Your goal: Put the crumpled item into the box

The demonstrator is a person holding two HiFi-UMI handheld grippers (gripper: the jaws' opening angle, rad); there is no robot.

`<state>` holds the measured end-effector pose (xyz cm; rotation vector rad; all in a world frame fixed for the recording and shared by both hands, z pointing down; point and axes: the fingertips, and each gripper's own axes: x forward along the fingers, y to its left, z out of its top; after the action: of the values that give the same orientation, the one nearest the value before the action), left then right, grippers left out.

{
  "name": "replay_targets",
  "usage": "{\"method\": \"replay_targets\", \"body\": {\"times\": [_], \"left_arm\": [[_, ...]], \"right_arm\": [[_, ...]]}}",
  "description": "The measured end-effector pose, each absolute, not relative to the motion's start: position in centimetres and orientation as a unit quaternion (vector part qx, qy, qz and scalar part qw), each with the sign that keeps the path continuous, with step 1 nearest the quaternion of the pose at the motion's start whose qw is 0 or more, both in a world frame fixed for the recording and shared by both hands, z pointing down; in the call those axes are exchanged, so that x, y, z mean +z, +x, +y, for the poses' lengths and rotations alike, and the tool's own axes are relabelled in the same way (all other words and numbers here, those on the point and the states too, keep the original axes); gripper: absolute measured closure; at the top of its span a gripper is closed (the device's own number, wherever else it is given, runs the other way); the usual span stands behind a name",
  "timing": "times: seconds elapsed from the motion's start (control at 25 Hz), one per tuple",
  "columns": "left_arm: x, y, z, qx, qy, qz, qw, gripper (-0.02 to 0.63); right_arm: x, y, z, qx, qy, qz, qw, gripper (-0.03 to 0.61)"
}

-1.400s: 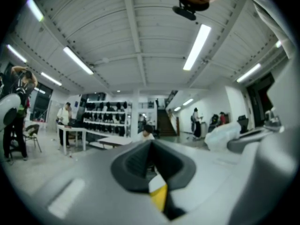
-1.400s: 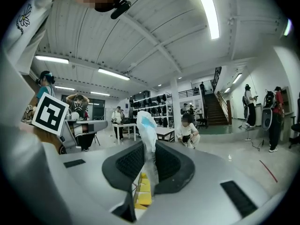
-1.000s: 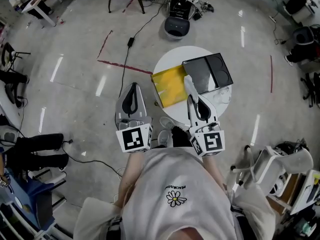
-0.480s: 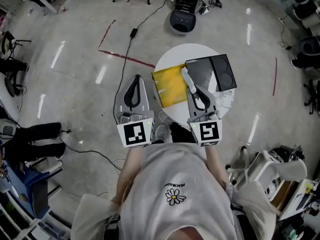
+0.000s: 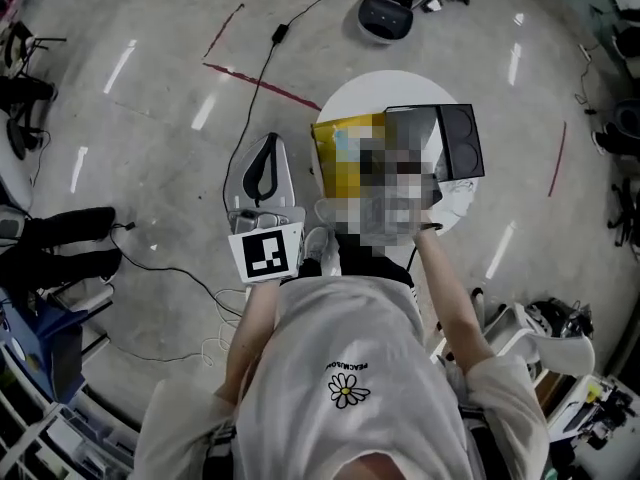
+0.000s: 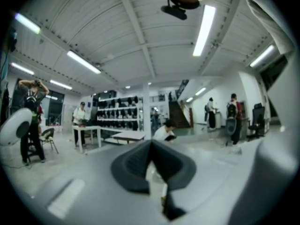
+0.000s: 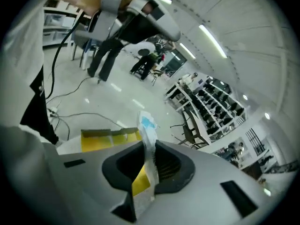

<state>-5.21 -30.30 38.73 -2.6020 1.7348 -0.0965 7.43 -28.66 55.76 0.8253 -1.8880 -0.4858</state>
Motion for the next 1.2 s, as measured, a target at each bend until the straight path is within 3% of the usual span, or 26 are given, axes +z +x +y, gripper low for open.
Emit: {"method": "replay_targets", "body": {"times": [0.36, 0.76, 0.88, 1.0, 1.2], "left_arm": [[41.4, -6.4, -29.6, -0.064, -0.821, 0.568, -0.010, 0.617], [42.3, -6.6, -30.0, -0.072, -0.813, 0.578, -0.020, 0.617], [42.4, -6.7, -30.4, -0.071, -0.814, 0.577, -0.022, 0.617], [42.6, -6.9, -30.5, -0.072, -0.814, 0.576, -0.023, 0.617], [43.0, -7.5, -30.6, -0.072, -0.811, 0.580, -0.028, 0.617]], "right_arm": [[65.3, 8.0, -29.9, -0.174, 0.244, -0.751, 0.588, 0.528], [69.2, 8.5, -30.0, -0.128, 0.208, -0.749, 0.616, 0.534], [69.6, 8.1, -30.1, -0.108, 0.203, -0.756, 0.612, 0.498], [70.3, 7.7, -29.8, -0.087, 0.190, -0.762, 0.613, 0.411], [70.6, 7.1, -29.1, -0.071, 0.176, -0.769, 0.611, 0.376]]}}
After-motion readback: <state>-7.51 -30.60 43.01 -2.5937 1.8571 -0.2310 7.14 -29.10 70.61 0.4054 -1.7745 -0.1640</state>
